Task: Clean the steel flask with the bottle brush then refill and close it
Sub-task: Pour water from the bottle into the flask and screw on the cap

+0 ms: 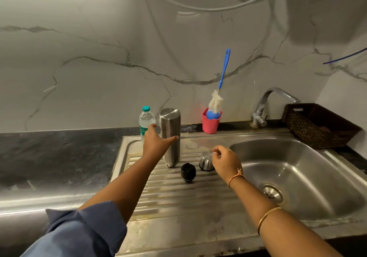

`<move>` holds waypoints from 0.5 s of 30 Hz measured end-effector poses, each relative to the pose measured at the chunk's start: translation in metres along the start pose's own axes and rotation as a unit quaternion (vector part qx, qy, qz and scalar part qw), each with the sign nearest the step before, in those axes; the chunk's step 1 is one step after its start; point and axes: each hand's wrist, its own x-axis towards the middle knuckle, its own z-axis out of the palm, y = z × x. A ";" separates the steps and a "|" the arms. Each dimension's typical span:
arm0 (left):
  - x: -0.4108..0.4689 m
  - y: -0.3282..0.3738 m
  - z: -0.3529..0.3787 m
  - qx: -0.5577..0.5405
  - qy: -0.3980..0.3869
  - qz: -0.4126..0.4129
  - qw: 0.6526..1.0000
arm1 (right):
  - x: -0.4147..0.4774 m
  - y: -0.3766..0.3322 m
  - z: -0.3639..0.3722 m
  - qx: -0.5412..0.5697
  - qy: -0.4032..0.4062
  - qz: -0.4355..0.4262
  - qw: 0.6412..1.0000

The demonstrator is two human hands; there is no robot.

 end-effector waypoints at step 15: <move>0.018 0.029 0.002 -0.003 0.029 0.031 0.999 | 0.011 0.000 0.004 0.032 0.006 0.015 0.999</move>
